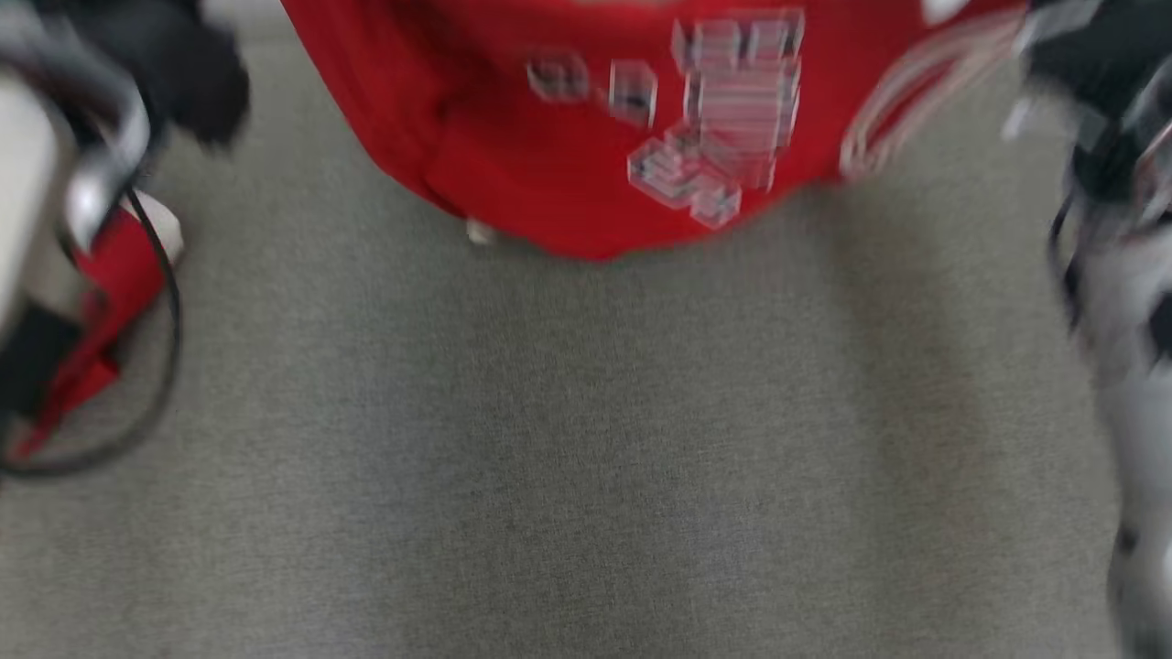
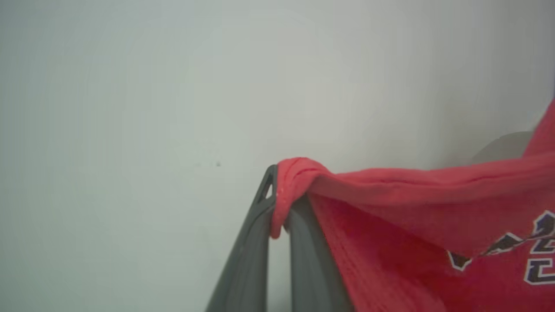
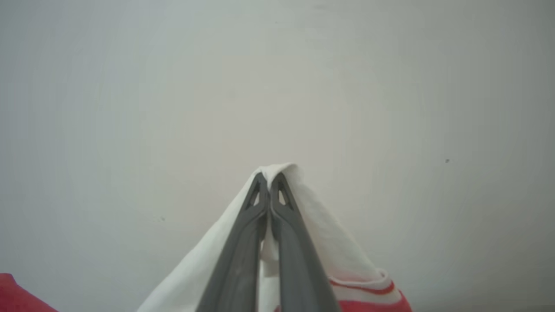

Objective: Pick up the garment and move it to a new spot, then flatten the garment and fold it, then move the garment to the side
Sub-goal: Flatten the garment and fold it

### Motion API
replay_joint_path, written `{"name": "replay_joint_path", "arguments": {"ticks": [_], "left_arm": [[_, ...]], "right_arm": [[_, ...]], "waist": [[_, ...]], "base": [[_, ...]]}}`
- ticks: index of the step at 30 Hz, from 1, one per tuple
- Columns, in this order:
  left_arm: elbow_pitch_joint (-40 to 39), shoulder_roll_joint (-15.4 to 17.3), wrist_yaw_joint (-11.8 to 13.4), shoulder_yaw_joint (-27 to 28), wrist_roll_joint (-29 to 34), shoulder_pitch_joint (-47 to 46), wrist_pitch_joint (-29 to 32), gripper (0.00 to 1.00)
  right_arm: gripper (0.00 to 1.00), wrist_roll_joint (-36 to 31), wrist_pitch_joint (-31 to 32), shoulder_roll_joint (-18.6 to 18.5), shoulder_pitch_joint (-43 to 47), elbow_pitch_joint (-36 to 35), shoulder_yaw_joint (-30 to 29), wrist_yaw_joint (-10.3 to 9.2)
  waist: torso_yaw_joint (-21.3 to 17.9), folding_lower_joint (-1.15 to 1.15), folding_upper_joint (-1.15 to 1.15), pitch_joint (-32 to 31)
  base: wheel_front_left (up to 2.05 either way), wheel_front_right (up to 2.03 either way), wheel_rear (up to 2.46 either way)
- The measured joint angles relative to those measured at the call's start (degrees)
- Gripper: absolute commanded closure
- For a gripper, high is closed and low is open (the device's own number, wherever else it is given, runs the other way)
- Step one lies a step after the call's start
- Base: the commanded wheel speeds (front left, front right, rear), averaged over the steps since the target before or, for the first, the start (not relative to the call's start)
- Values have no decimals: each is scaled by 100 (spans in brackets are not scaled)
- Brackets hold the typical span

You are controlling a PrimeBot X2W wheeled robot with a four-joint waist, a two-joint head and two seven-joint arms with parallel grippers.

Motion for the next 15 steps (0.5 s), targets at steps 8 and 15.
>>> {"name": "replay_joint_path", "arguments": {"ticks": [8,15], "left_arm": [[839,19,-1,-715,-322,-2804,348,100],[1703,-69,-1,-1116,-431,-4451,296,100]], "right_arm": [[100,-97,377,-27,-2952,1034,-307,0],[100,-708,201,-13,-4760,2065,-378,-1]], "waist": [[-23,1,1,964],[-64,1,1,1608]], "base": [[0,0,0],[0,0,0]]}}
